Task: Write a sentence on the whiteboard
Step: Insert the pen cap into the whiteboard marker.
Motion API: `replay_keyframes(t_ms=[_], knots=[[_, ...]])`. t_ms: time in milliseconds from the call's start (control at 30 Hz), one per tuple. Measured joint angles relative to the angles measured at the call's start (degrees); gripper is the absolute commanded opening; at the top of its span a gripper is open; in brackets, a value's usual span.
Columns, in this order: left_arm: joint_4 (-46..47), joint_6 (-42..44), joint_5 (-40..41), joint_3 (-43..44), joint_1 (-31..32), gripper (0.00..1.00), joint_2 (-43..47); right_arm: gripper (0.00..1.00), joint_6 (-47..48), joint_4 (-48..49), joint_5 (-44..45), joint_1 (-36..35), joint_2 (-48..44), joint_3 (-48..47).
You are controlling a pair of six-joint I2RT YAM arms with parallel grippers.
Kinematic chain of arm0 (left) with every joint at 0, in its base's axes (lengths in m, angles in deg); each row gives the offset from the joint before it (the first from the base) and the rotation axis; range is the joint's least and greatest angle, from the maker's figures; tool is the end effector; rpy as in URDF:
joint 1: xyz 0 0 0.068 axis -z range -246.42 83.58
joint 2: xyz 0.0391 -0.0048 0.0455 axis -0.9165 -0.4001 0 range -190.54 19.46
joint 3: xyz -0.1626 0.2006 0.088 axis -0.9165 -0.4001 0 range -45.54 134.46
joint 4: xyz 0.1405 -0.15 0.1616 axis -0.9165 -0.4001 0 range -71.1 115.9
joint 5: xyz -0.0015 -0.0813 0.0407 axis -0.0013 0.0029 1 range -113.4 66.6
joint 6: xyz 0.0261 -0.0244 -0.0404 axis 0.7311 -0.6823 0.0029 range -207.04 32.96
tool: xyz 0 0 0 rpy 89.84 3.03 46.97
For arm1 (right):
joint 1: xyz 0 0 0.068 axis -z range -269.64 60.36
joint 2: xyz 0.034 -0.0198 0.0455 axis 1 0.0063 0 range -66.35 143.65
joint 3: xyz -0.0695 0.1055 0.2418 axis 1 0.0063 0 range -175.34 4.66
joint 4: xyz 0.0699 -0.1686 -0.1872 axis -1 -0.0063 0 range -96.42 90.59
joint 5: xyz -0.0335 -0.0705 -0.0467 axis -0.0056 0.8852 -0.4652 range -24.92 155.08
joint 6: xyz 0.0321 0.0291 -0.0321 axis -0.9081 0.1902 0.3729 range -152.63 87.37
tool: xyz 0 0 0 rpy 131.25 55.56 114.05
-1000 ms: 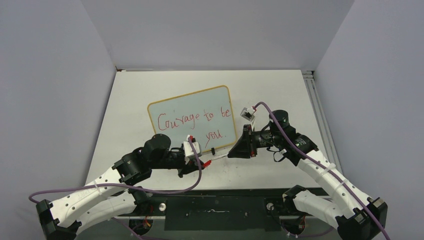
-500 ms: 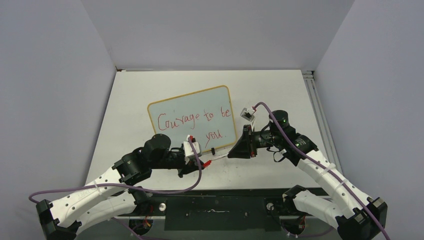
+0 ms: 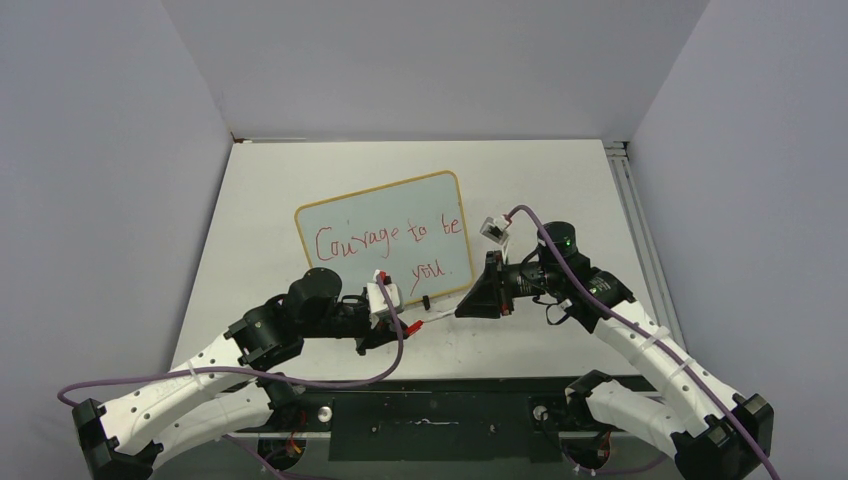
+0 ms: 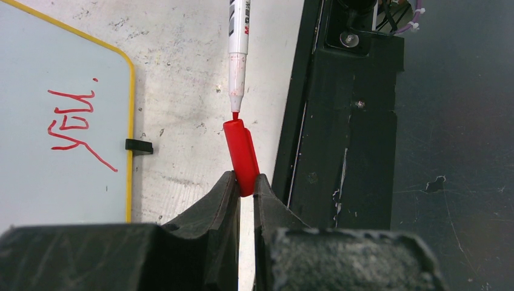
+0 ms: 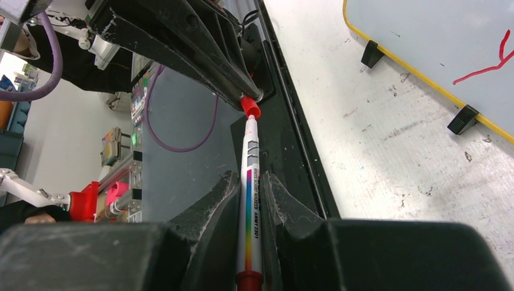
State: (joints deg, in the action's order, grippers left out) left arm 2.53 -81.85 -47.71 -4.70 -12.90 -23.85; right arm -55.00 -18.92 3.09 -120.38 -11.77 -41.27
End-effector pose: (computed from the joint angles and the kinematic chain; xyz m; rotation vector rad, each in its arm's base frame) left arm 0.0900 -0.1463 0.2976 1.2735 1.6871 -0.9493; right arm 0.1543 0.1283 0.3083 -0.8897 1.9998 1.6583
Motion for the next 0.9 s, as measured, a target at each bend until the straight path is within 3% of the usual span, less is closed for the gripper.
replay_keyframes(t_ms=[900], knots=[[-0.2,0.0,-1.0,0.0,0.0,0.00,-0.1,0.06,-1.4,5.0,0.0,-4.0,2.8,1.8]])
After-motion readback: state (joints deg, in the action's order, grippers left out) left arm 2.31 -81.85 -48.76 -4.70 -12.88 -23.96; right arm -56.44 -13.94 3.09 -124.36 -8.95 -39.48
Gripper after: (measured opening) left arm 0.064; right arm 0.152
